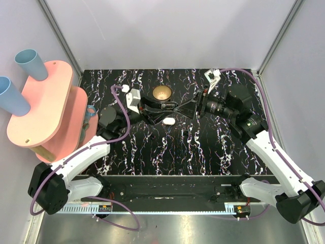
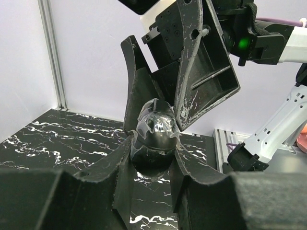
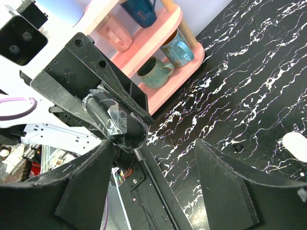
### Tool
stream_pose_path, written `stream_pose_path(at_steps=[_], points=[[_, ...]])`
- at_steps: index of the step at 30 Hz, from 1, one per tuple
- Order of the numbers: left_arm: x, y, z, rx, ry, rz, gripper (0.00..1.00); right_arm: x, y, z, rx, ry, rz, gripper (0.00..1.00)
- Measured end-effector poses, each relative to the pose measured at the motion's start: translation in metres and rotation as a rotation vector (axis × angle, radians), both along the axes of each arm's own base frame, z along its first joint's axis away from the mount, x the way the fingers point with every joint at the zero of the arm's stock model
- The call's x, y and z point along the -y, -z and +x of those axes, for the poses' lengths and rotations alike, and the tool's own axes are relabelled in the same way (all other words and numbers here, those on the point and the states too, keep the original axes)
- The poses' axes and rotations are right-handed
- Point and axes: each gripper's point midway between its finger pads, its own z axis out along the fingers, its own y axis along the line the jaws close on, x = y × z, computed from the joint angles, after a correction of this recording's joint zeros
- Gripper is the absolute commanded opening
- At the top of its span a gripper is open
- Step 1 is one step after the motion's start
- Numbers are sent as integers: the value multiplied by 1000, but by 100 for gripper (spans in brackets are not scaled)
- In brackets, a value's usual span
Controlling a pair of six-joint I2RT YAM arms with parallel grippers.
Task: Insert the wireless bluetooth earbuds into the charging case
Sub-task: Open the charging case.
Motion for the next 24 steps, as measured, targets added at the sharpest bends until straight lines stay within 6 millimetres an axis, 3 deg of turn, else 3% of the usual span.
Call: stream_pose_path(at_steps=[13, 20, 24], points=[[1, 14, -14, 6, 66, 61, 0, -1, -10, 6, -24, 36, 54, 77], [-3, 12, -19, 28, 55, 69, 0, -2, -12, 7, -37, 37, 76, 80], [-5, 23, -18, 10, 40, 86, 0, -2, -13, 9, -40, 48, 95, 80]])
